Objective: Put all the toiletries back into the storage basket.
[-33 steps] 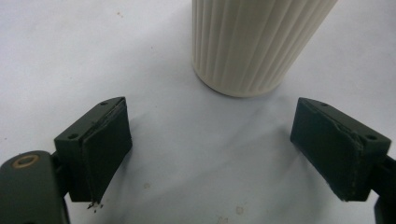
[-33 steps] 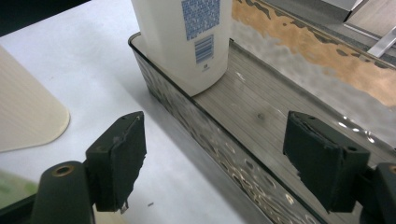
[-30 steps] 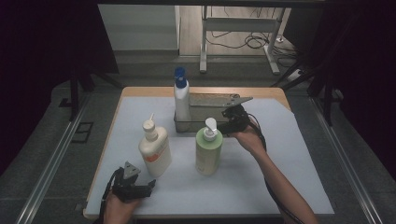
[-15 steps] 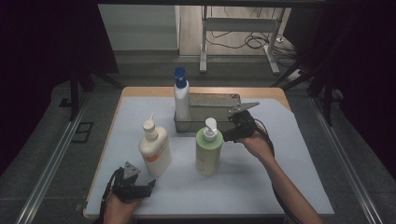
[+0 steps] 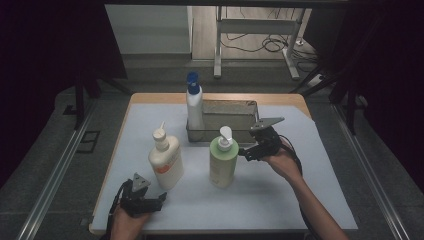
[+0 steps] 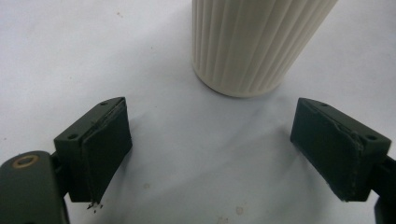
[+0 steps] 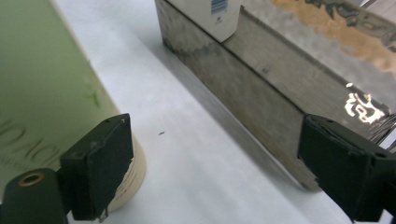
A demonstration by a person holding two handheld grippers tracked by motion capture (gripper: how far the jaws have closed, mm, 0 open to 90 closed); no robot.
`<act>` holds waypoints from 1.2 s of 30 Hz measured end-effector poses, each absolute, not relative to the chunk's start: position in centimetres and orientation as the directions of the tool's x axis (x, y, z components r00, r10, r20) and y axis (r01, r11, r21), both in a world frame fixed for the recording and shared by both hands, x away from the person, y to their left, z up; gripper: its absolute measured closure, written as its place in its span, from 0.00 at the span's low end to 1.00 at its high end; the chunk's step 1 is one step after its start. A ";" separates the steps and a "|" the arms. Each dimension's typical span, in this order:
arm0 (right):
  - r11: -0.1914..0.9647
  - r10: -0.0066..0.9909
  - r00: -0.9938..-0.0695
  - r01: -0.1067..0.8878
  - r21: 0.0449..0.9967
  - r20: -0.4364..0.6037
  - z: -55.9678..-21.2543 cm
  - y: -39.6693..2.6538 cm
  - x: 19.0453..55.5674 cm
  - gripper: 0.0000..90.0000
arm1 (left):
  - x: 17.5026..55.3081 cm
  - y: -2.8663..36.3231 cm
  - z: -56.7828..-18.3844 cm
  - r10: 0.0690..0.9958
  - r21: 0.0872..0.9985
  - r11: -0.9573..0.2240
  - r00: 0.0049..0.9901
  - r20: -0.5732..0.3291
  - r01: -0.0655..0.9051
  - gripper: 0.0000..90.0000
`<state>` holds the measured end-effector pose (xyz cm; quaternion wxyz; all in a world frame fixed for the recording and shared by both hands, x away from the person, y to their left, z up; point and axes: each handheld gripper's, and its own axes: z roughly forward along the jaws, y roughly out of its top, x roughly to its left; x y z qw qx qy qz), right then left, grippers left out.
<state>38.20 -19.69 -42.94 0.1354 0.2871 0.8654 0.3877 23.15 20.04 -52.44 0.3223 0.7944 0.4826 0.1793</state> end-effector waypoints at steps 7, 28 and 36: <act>0.552 0.584 -0.812 0.399 0.732 0.003 -43.4 -20.3 37.3 0.09 | 23.1 20.0 -52.4 0.882 0.685 -0.326 0.470 -0.026 0.651 0.13; 0.551 0.497 -0.866 0.368 0.749 0.060 -44.3 -20.7 33.3 0.03 | 23.1 20.0 -52.4 0.882 0.685 -0.327 0.470 -0.026 0.651 0.13; 0.543 0.465 -0.881 0.362 0.758 0.088 -43.7 -19.4 32.1 0.09 | 23.1 20.0 -52.4 0.882 0.686 -0.326 0.470 -0.026 0.651 0.13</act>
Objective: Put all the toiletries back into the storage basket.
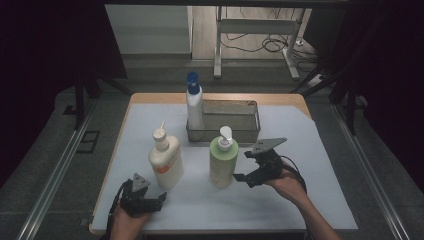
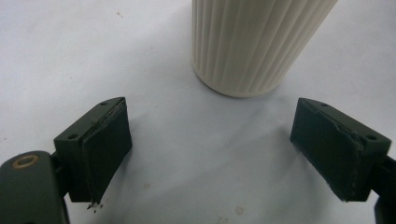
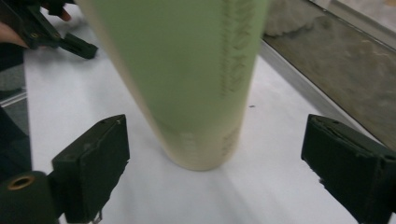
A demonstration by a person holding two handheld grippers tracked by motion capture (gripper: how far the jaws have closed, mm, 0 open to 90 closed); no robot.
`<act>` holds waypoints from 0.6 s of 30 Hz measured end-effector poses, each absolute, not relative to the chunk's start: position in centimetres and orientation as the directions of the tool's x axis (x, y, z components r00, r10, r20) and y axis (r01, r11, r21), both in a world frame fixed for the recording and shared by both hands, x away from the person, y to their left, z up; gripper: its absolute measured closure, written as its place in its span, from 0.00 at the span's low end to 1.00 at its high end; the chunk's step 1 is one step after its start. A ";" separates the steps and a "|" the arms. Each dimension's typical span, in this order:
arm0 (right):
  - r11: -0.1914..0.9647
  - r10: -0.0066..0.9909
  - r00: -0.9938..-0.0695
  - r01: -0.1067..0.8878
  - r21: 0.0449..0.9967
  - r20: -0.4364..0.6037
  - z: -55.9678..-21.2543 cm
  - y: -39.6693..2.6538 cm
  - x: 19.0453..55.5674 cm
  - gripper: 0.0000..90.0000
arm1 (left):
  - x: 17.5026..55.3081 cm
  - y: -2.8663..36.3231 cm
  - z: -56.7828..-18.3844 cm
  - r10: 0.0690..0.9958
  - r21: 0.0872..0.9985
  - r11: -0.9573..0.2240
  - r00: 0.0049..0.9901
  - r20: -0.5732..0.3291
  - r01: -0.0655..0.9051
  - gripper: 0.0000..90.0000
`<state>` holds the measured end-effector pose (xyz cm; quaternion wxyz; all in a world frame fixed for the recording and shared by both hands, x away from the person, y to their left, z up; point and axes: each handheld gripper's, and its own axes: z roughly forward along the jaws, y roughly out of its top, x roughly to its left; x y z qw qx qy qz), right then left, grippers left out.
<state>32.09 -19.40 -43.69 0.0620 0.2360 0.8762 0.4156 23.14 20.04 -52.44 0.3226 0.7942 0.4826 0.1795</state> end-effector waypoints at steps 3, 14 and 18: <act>0.544 0.462 -0.882 0.363 0.756 0.092 -43.6 -19.0 31.9 0.09 | 23.1 20.0 -52.4 0.883 0.686 -0.325 0.469 -0.027 0.651 0.13; 0.552 0.441 -0.894 0.342 0.761 0.081 -43.4 -16.6 31.8 0.07 | 23.1 20.0 -52.5 0.884 0.688 -0.322 0.467 -0.028 0.651 0.13; 0.547 0.437 -0.897 0.326 0.771 0.069 -43.4 -16.0 32.0 0.07 | 23.1 20.0 -52.5 0.884 0.687 -0.322 0.467 -0.028 0.651 0.13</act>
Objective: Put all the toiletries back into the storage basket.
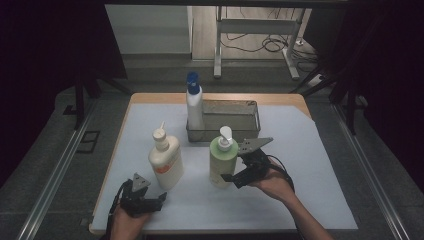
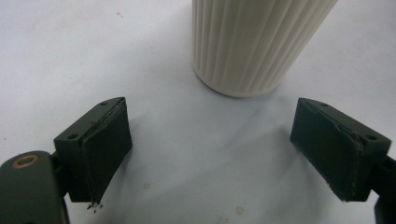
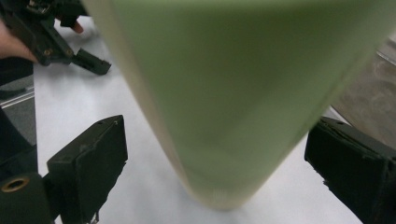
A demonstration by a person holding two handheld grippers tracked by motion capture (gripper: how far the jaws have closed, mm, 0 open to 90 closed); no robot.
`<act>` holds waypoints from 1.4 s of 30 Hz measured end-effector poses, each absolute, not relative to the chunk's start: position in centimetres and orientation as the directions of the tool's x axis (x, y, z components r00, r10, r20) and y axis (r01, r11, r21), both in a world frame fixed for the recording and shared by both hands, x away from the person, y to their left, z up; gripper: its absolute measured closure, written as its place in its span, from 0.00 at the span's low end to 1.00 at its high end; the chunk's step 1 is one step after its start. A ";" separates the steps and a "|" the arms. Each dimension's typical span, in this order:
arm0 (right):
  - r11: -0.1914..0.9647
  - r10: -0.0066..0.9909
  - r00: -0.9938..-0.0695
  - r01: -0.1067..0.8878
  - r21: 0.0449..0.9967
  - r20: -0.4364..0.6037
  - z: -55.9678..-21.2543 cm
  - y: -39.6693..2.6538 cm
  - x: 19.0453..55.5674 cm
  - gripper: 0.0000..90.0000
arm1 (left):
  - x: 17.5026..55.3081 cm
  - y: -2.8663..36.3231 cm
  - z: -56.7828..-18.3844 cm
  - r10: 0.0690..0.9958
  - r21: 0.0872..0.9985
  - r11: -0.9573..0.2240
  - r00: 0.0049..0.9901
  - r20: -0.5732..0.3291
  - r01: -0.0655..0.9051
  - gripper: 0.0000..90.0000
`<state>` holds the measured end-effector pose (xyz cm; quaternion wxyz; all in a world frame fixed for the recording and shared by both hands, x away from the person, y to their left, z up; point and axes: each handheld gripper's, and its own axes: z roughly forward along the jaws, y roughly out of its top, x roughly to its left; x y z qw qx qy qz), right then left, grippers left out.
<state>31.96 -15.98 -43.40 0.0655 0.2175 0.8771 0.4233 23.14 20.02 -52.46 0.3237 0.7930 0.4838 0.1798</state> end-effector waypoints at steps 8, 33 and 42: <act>0.533 0.449 -0.892 0.315 0.785 0.054 -43.4 -15.0 32.4 0.09 | 23.1 20.0 -52.5 0.883 0.687 -0.322 0.468 -0.029 0.651 0.13; 0.540 0.496 -0.868 0.336 0.772 0.030 -42.8 -14.1 32.3 0.14 | 23.1 20.0 -52.5 0.884 0.687 -0.321 0.467 -0.030 0.652 0.13; 0.534 0.502 -0.864 0.339 0.775 0.033 -41.4 -14.2 32.5 0.14 | 23.1 20.0 -52.5 0.884 0.687 -0.321 0.467 -0.031 0.652 0.13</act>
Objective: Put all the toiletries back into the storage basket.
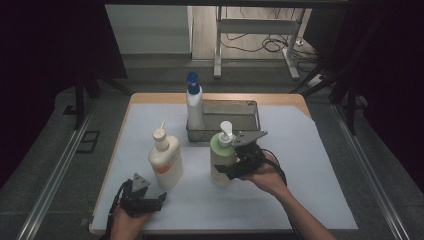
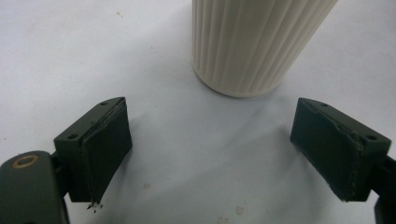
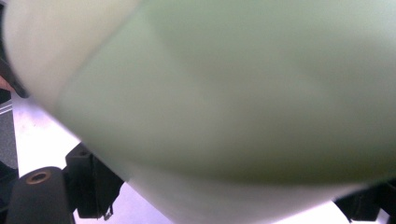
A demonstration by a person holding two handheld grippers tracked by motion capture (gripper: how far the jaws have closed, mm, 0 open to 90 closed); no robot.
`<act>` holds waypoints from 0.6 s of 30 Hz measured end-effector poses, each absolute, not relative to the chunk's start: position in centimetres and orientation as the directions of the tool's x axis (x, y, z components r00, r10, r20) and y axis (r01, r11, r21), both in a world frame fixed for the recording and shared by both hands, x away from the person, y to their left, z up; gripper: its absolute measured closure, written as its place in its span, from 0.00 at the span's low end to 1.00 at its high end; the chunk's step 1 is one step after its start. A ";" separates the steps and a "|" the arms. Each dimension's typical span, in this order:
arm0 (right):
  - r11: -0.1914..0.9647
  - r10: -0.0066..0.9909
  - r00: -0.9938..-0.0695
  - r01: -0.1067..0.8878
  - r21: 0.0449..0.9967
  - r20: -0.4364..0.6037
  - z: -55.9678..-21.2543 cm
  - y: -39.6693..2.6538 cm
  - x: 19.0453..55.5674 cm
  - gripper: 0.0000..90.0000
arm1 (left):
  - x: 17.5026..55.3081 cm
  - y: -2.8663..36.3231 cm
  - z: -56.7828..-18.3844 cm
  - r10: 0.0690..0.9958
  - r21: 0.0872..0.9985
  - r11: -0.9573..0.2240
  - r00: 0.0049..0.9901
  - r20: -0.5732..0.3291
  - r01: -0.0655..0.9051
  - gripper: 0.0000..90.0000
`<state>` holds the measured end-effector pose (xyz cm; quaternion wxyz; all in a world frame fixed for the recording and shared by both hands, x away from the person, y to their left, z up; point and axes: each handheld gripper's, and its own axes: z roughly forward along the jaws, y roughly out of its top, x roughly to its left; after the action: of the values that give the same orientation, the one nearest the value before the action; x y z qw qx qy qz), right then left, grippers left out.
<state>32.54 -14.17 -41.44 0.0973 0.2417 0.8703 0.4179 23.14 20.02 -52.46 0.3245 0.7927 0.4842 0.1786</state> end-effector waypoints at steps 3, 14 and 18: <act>0.532 0.505 -0.862 0.338 0.776 0.029 -40.9 -14.1 32.7 0.14 | 23.2 20.0 -52.5 0.883 0.687 -0.322 0.468 -0.029 0.651 0.13; 0.517 0.531 -0.847 0.347 0.783 0.024 -38.6 -14.1 34.2 0.14 | 23.2 20.0 -52.5 0.883 0.688 -0.320 0.467 -0.032 0.652 0.13; 0.516 0.538 -0.843 0.346 0.783 0.017 -38.0 -13.9 34.6 0.14 | 23.2 20.0 -52.5 0.884 0.687 -0.320 0.467 -0.031 0.652 0.13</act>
<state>34.64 -13.92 -37.96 0.1144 0.2559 0.8632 0.4198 23.15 20.03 -52.46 0.3245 0.7927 0.4843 0.1784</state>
